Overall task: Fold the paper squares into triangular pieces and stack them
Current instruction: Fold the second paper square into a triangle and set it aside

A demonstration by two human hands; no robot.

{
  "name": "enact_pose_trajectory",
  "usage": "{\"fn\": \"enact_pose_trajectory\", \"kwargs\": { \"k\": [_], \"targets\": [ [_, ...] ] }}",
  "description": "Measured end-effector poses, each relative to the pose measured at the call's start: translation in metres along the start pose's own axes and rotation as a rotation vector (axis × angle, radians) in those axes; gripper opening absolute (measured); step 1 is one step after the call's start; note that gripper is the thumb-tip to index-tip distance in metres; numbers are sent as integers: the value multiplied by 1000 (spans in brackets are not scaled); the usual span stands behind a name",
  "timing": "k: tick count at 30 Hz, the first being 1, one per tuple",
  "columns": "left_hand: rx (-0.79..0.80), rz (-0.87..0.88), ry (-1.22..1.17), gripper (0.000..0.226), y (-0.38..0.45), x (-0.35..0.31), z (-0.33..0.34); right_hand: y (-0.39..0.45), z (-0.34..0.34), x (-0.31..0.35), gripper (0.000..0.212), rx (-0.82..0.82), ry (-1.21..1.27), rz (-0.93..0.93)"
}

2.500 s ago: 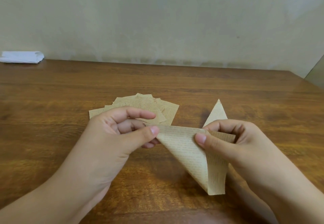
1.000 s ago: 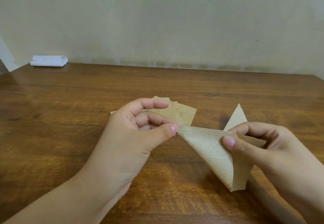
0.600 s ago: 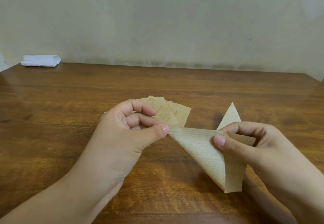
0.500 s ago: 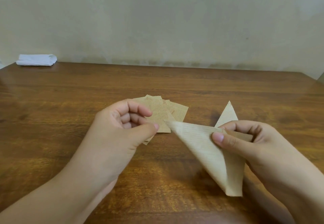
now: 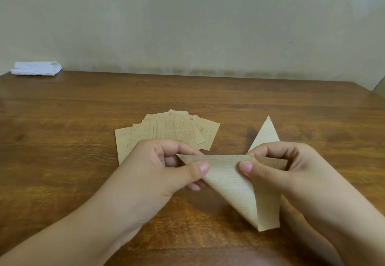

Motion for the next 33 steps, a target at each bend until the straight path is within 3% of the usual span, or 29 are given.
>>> {"fn": "enact_pose_trajectory", "kwargs": {
  "k": [12, 33],
  "targets": [
    [-24, 69, -83, 21, -1, -8, -1, 1, 0, -4, 18, 32, 128, 45],
    [-101, 67, -66, 15, 1, -9, -10, 1, -3, 2, 12, -17, 66, -8]
  ]
}}
Point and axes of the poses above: each hand's wrist, its own y-axis towards the middle knuckle, its own z-axis out of the palm, x = y × z, the point moved 6 cm from there along y, towards the middle knuckle, and after that the axes turned 6 degrees about -y, right-handed, at the moved point
